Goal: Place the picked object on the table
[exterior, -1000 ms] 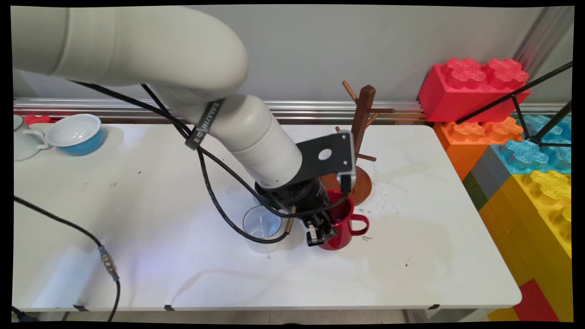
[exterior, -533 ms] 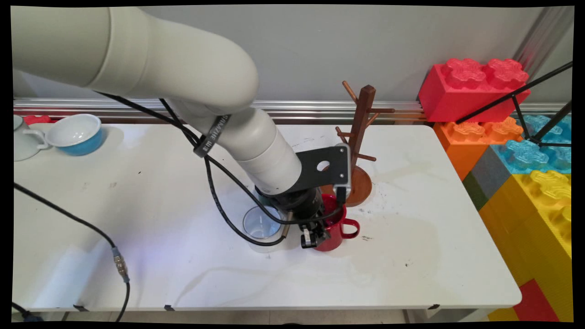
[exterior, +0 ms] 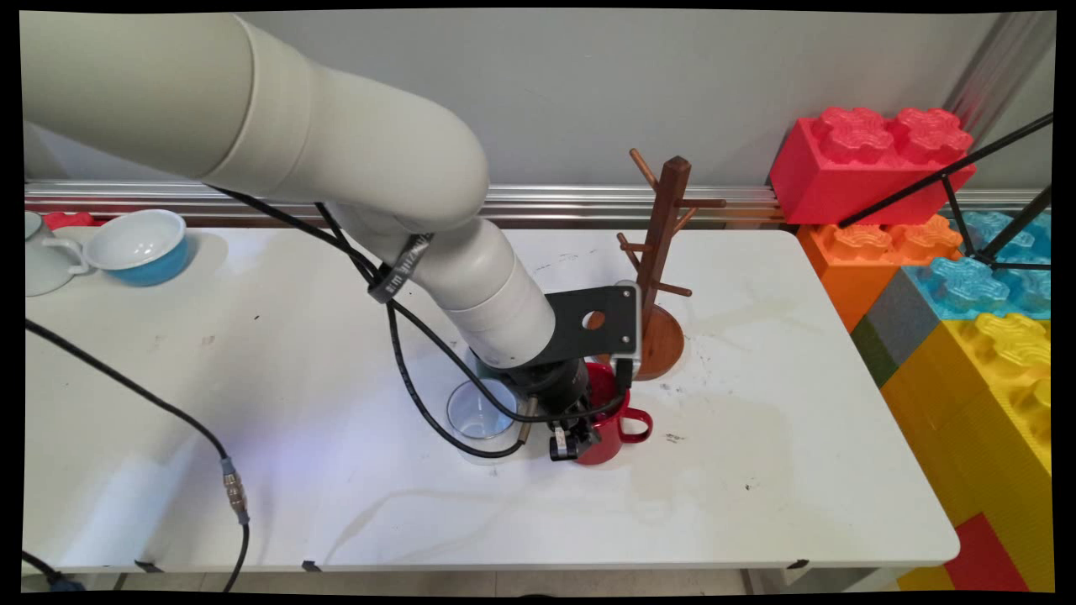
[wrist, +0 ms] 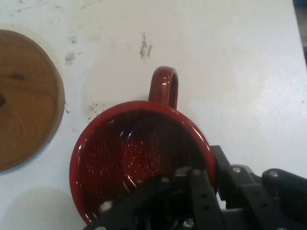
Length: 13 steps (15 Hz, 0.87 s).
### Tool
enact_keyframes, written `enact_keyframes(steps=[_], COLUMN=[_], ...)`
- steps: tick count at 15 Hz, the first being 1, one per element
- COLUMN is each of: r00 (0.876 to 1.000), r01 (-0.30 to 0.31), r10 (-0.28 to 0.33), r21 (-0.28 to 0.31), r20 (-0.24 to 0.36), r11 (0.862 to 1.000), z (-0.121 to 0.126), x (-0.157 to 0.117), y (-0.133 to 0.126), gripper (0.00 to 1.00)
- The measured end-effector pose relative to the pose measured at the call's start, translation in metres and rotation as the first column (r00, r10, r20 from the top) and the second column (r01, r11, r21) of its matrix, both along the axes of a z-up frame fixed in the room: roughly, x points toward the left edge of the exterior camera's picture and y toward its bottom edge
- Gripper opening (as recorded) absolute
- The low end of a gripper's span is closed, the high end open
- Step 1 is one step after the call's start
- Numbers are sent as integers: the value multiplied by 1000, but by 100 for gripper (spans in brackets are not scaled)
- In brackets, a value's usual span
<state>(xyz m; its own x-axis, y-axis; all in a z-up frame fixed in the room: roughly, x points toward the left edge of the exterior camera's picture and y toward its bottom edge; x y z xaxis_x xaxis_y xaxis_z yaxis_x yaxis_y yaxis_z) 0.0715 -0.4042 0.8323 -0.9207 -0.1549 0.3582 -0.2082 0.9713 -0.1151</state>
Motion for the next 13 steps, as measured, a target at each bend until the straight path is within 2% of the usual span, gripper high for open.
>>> enact_keyframes(steps=[4,5,10,13], r00=[1000,1000,1000,999], r01=[-3,-3,-16,-44], r10=[3,3,16,44], r21=[-4,-4,-5,-1], r20=[3,2,-6,-23], r11=[1000,1000,1000,999], z=[-7,-8,-12,-8], x=[-1,-1,0,2], y=[-2,-2,-3,-6], gripper=[0,100,100,100])
